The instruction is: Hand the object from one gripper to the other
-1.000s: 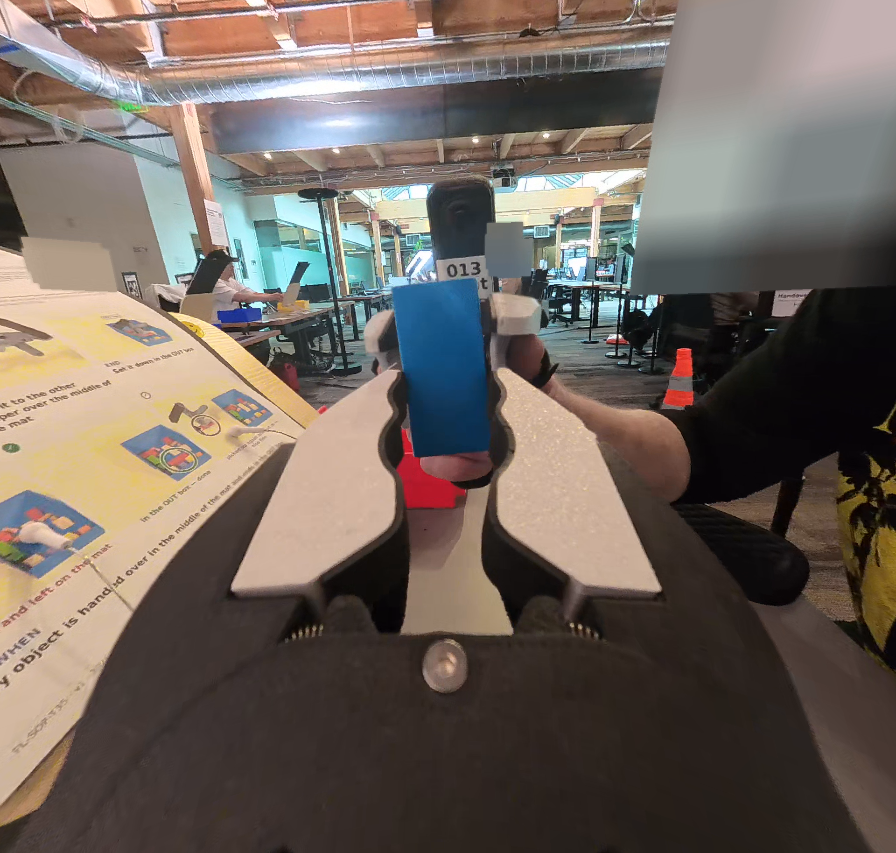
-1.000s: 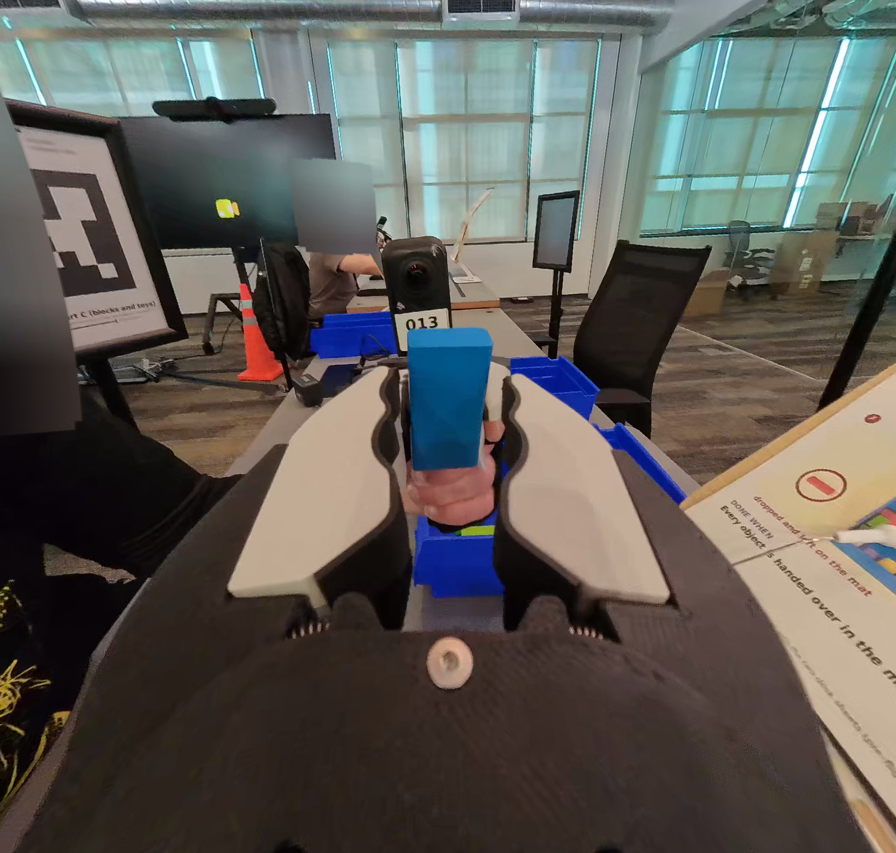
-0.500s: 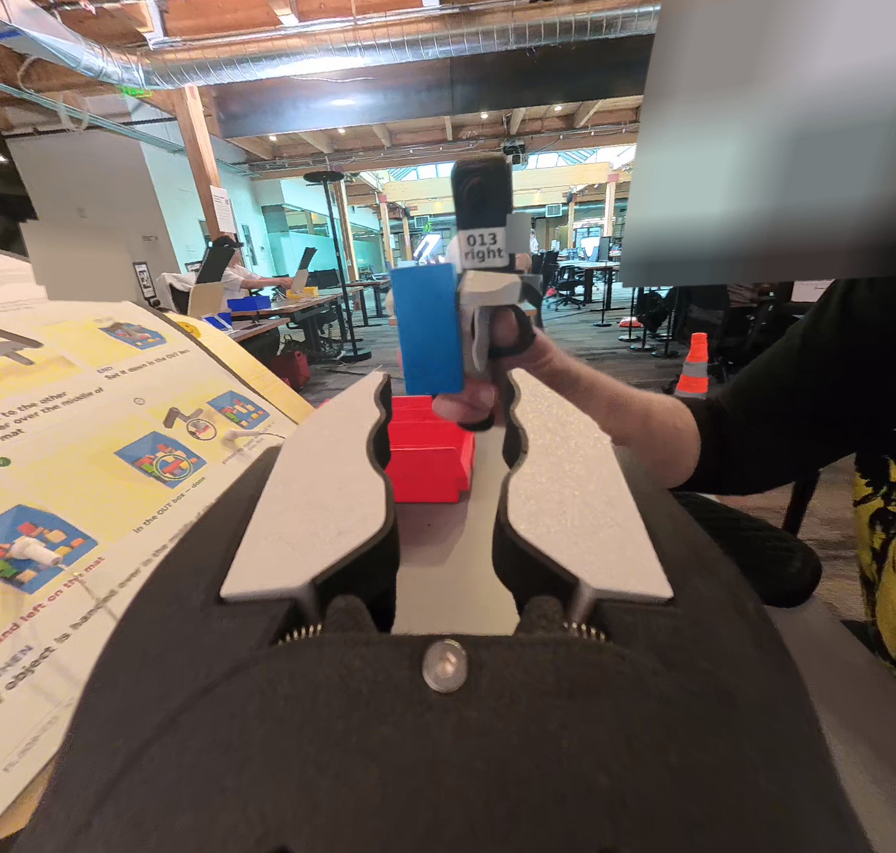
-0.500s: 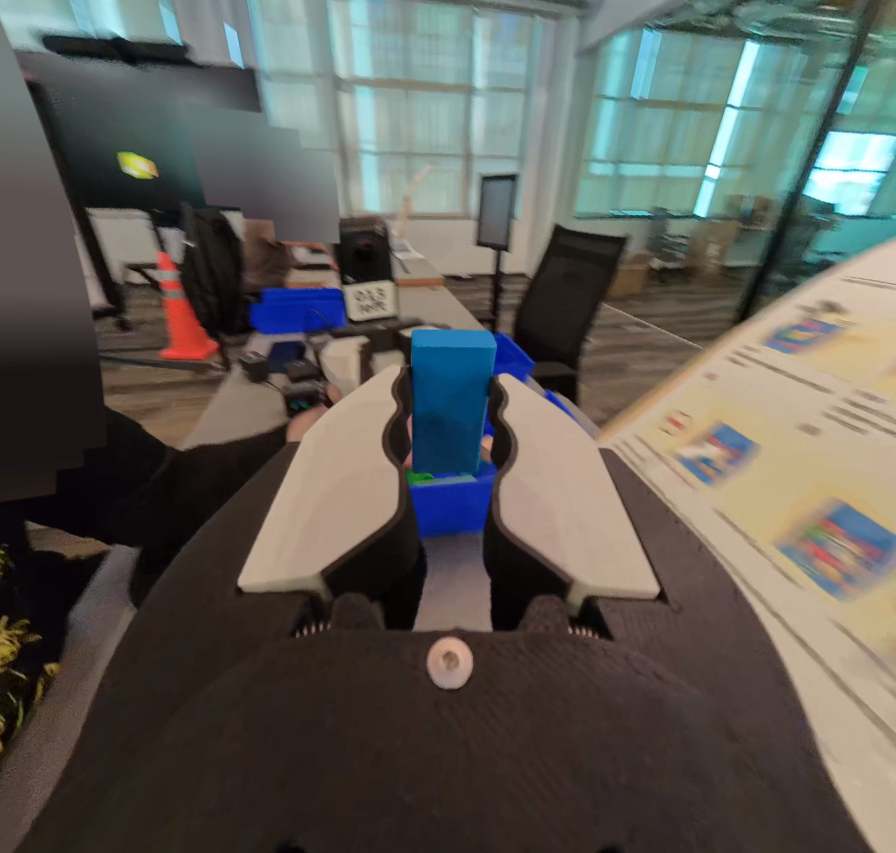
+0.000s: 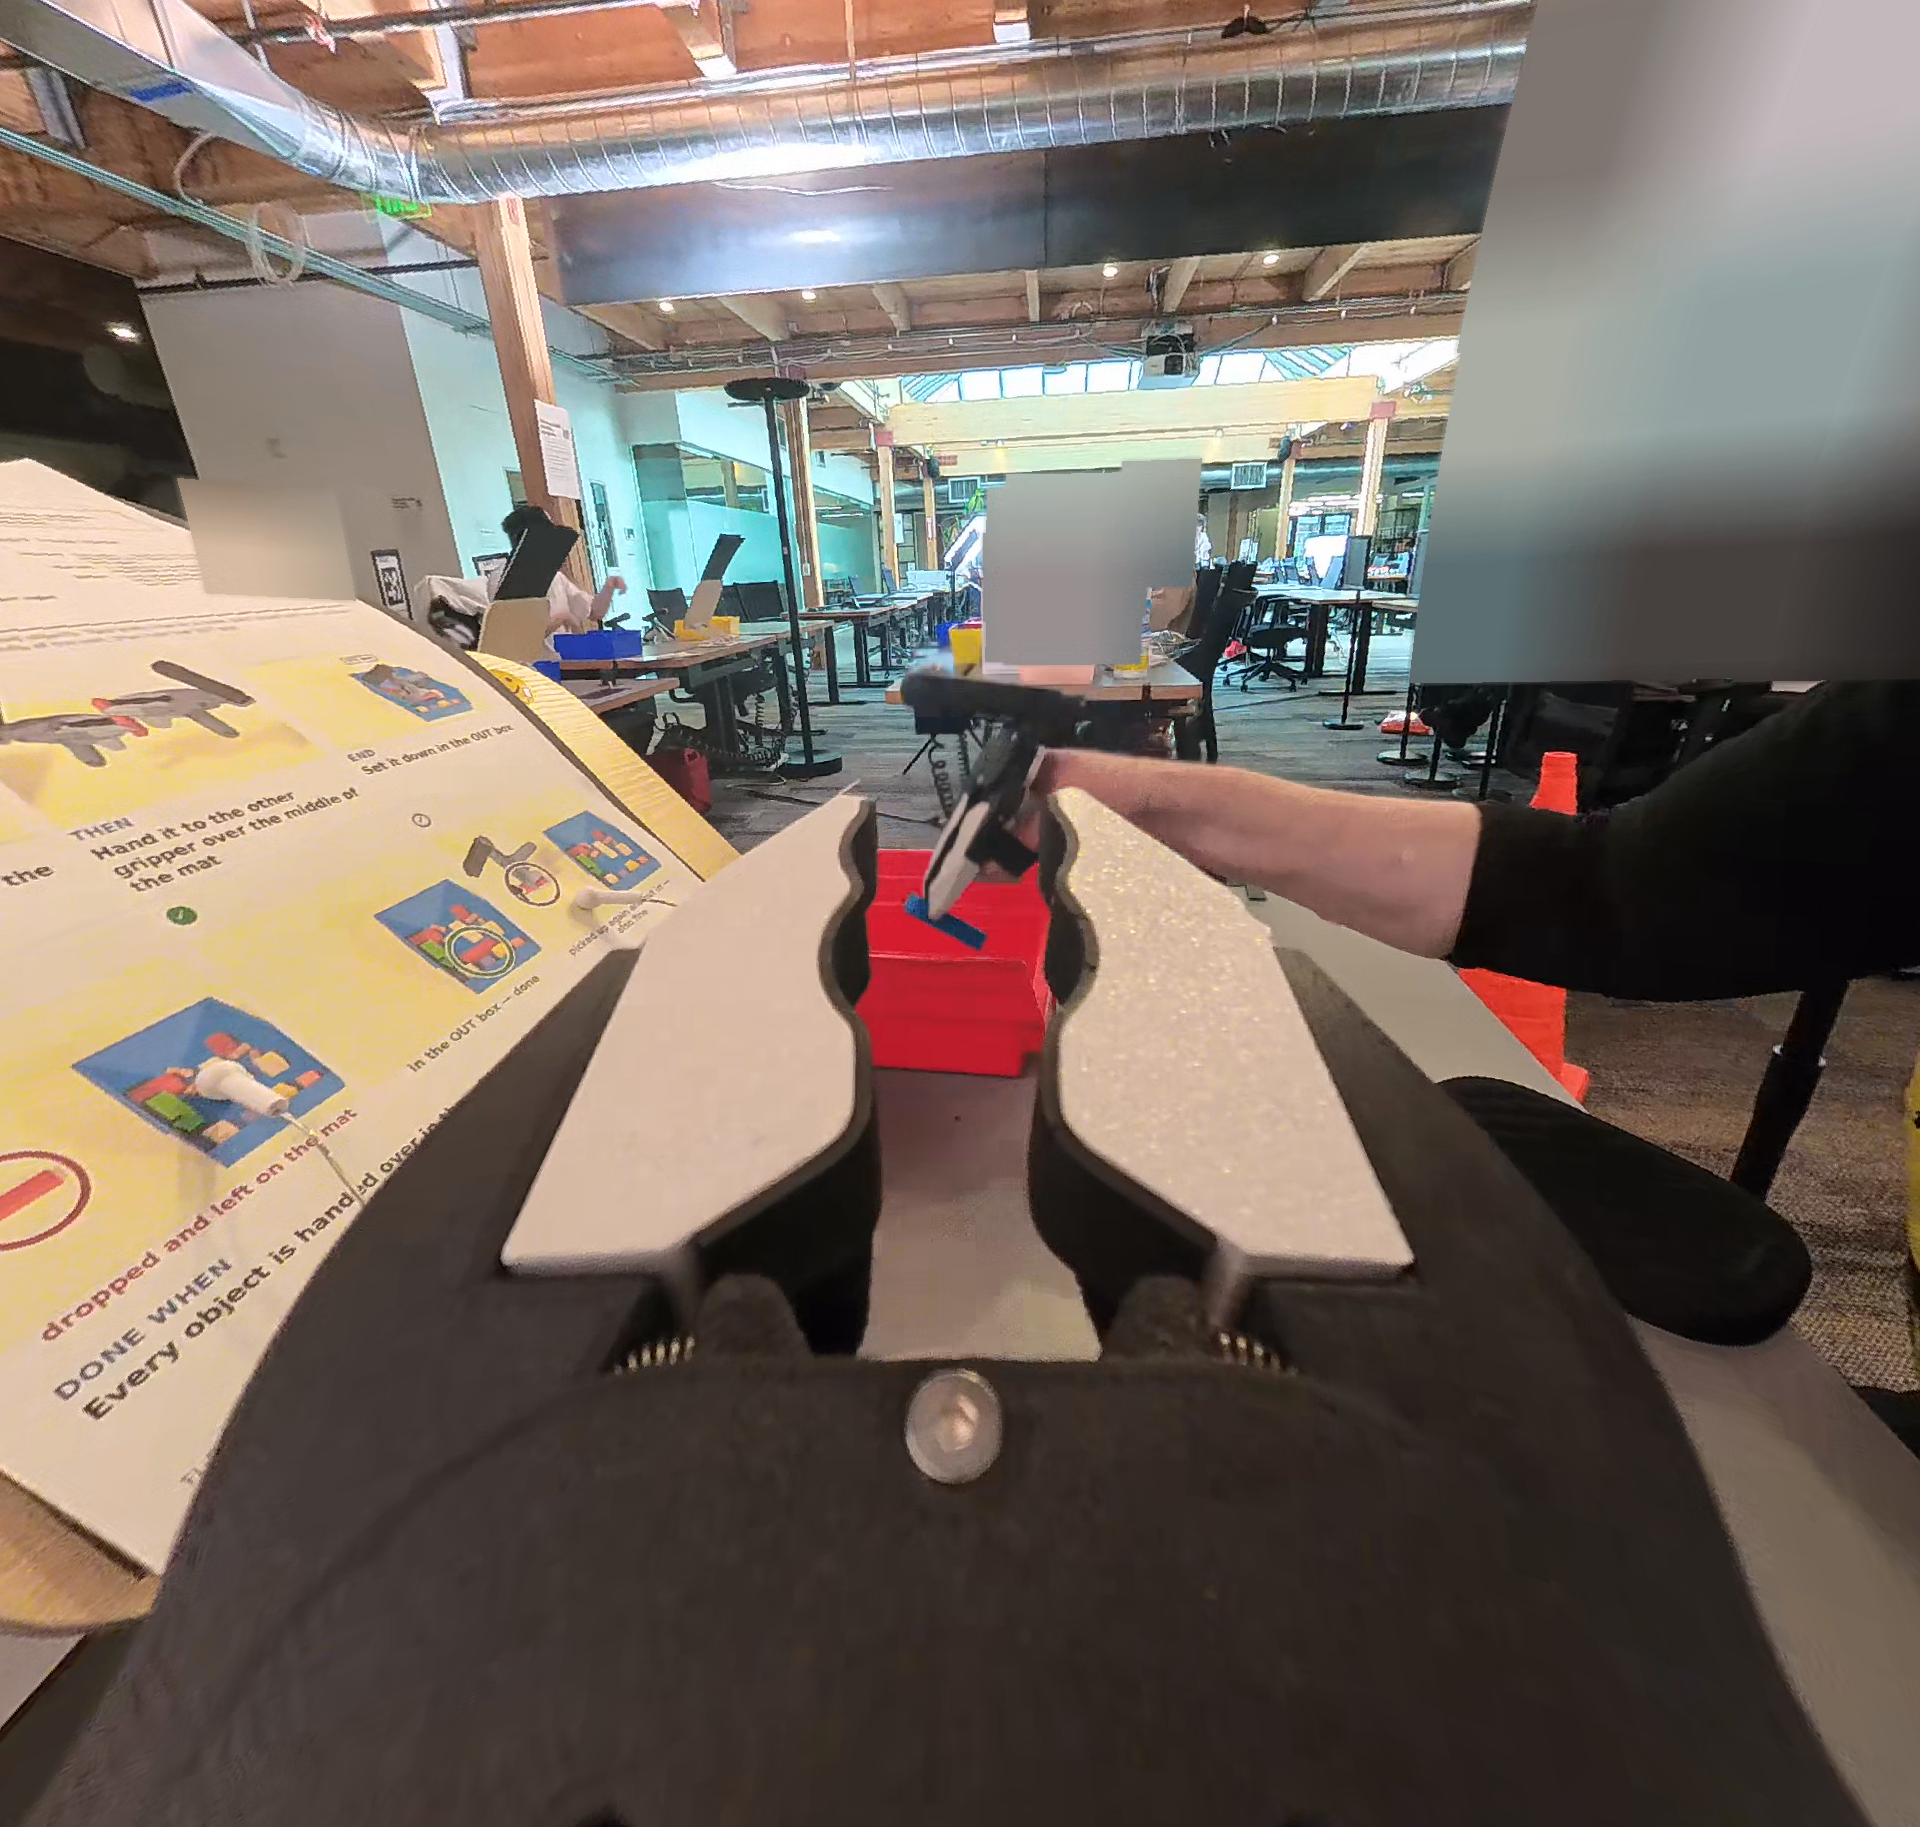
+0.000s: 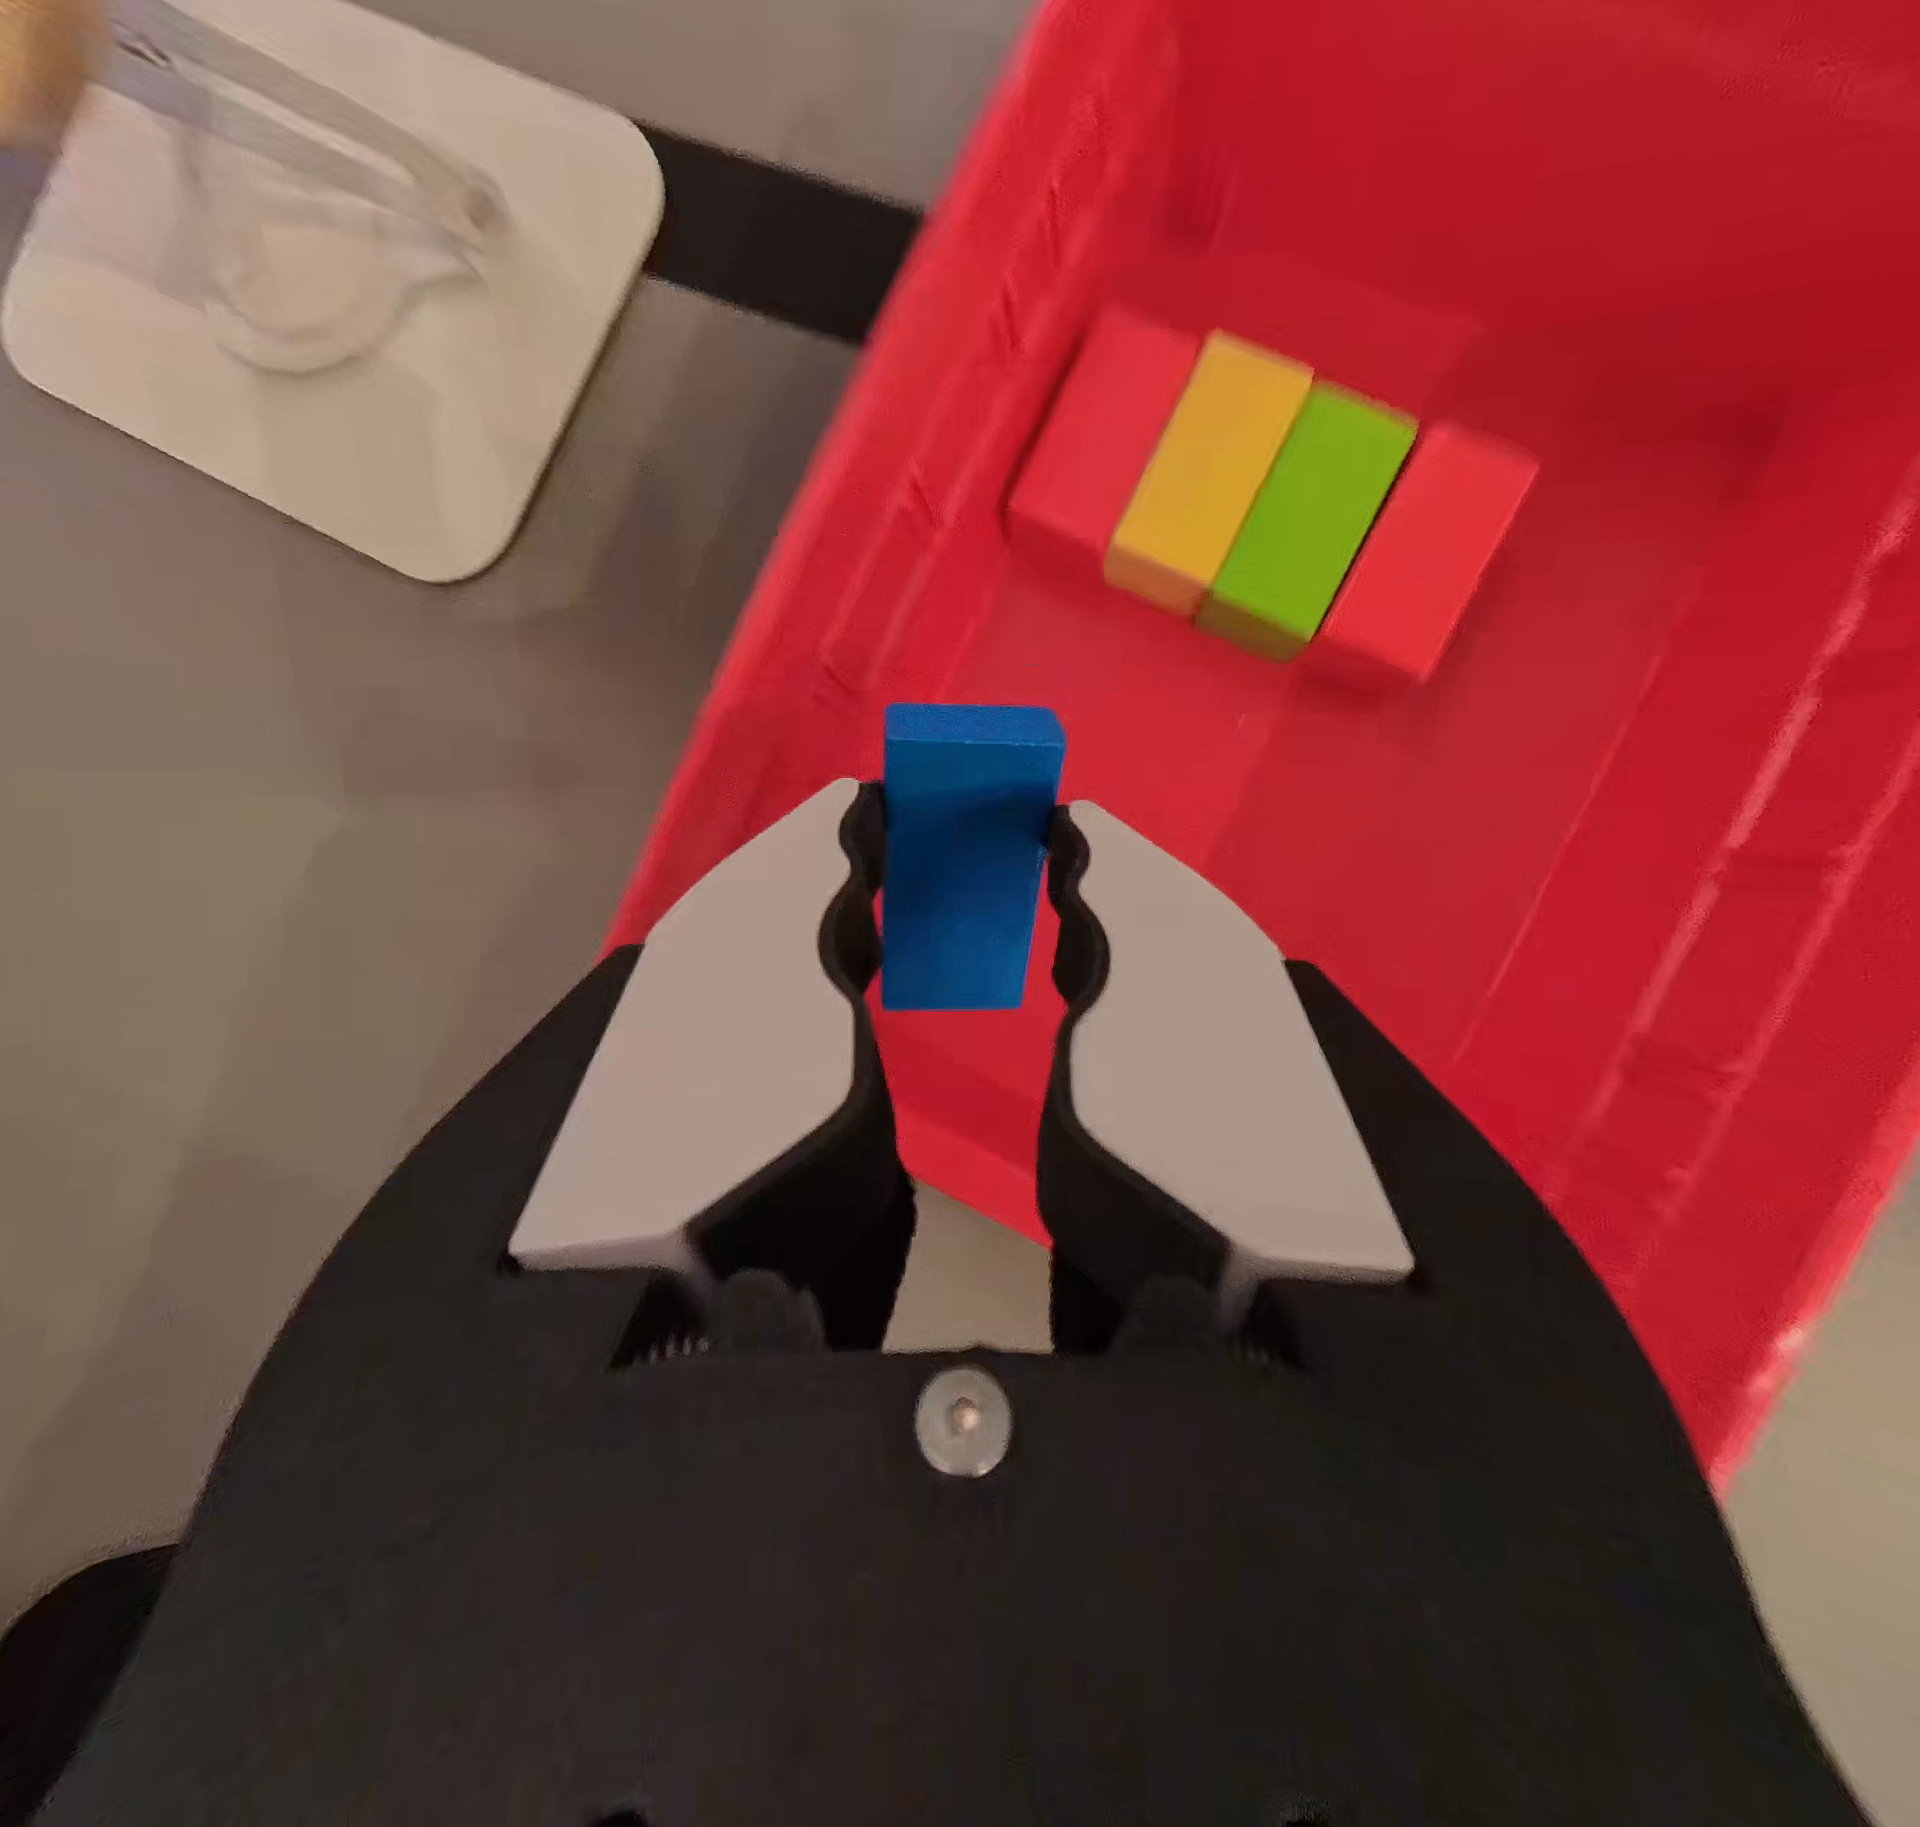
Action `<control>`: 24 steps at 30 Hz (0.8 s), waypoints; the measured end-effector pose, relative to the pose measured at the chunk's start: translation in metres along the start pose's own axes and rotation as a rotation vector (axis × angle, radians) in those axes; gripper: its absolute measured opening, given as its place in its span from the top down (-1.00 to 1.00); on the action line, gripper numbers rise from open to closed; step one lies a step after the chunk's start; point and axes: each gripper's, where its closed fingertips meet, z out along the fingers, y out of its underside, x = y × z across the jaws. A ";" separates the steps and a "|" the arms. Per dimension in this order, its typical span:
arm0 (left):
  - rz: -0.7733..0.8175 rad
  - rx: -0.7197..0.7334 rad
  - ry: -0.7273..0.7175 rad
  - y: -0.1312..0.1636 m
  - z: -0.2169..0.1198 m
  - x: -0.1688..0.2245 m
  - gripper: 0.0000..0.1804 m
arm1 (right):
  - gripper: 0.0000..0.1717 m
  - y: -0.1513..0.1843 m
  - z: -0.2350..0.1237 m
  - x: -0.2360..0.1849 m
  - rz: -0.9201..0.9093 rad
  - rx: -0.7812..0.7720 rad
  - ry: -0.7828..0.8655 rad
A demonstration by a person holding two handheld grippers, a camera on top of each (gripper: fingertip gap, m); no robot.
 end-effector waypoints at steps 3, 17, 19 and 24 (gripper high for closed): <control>-0.010 -0.001 -0.001 0.001 -0.001 -0.002 0.67 | 0.67 0.024 0.020 0.014 0.071 -0.094 0.014; -0.021 -0.007 0.007 0.005 0.000 -0.003 0.69 | 0.67 0.046 0.071 0.028 0.126 -0.294 0.095; -0.019 -0.010 0.008 0.006 0.000 -0.003 0.69 | 0.67 0.045 0.076 0.031 0.110 -0.310 0.124; -0.021 -0.010 0.007 0.006 -0.001 -0.004 0.69 | 0.67 0.042 0.079 0.032 0.056 -0.330 0.162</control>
